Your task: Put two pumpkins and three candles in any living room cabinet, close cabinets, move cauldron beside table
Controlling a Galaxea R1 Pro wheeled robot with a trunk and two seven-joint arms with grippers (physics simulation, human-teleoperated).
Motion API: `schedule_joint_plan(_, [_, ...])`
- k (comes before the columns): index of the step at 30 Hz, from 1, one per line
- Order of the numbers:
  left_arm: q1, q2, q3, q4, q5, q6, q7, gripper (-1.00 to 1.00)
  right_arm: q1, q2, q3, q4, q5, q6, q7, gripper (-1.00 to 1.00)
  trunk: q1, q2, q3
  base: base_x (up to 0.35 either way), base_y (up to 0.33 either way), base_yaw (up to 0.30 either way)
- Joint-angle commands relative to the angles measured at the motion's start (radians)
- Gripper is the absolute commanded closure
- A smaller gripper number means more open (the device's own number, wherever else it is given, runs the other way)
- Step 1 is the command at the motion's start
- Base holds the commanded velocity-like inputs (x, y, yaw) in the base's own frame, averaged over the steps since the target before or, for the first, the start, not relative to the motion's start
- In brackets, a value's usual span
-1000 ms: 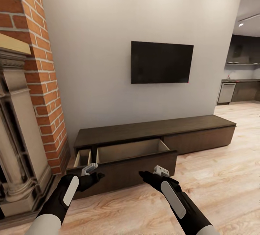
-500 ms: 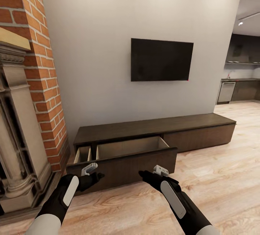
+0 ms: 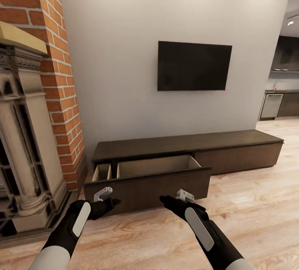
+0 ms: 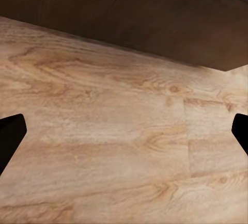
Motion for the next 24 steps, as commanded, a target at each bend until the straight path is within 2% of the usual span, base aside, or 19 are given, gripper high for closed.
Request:
schedule_joint_plan(1, [-0.001,-0.001,0.005,-0.001,-0.004,0.006,-0.006,-1.0,-0.001,0.0,0.002,-0.003,-0.011,0.0,-0.01,-1.0,0.004,-0.008,-0.004,0.0,0.0,0.005])
schedule_joint_plan(7, [-0.001,-0.001,0.004,0.0,-0.007,-0.001,0.0,-1.0,-0.001,0.001,0.009,0.003,-0.008,-0.001,-0.013,-1.0,0.027,-0.05,-0.023,0.0,0.0,0.001])
schedule_joint_plan(11, [0.003,0.001,-0.003,0.002,-0.008,-0.075,0.002,-1.0,-0.001,0.0,0.014,0.01,0.0,-0.031,-0.019,-1.0,0.032,-0.057,-0.038,0.0,0.0,0.0])
schedule_joint_plan(13, [0.004,0.0,-0.019,0.015,-0.009,-0.096,0.003,-1.0,-0.001,0.001,0.026,0.024,0.033,-0.075,-0.021,-1.0,0.032,-0.057,-0.046,0.0,0.0,0.0])
schedule_joint_plan(16, [0.005,0.001,-0.068,0.03,-0.01,-0.108,0.004,-1.0,-0.001,0.001,0.043,0.087,0.14,-0.151,-0.023,-1.0,0.034,-0.058,-0.057,0.0,0.0,0.0])
schedule_joint_plan(19, [0.005,0.002,-0.091,0.034,-0.01,-0.112,0.006,-1.0,-0.001,0.001,0.048,0.116,0.219,-0.184,-0.023,-1.0,0.035,-0.059,-0.069,0.0,0.0,0.0])
schedule_joint_plan(24, [0.005,0.001,-0.099,0.036,-0.01,-0.113,0.007,-1.0,-0.001,0.001,0.048,0.123,0.239,-0.19,-0.022,-1.0,0.037,-0.06,-0.088,0.0,0.0,0.0])
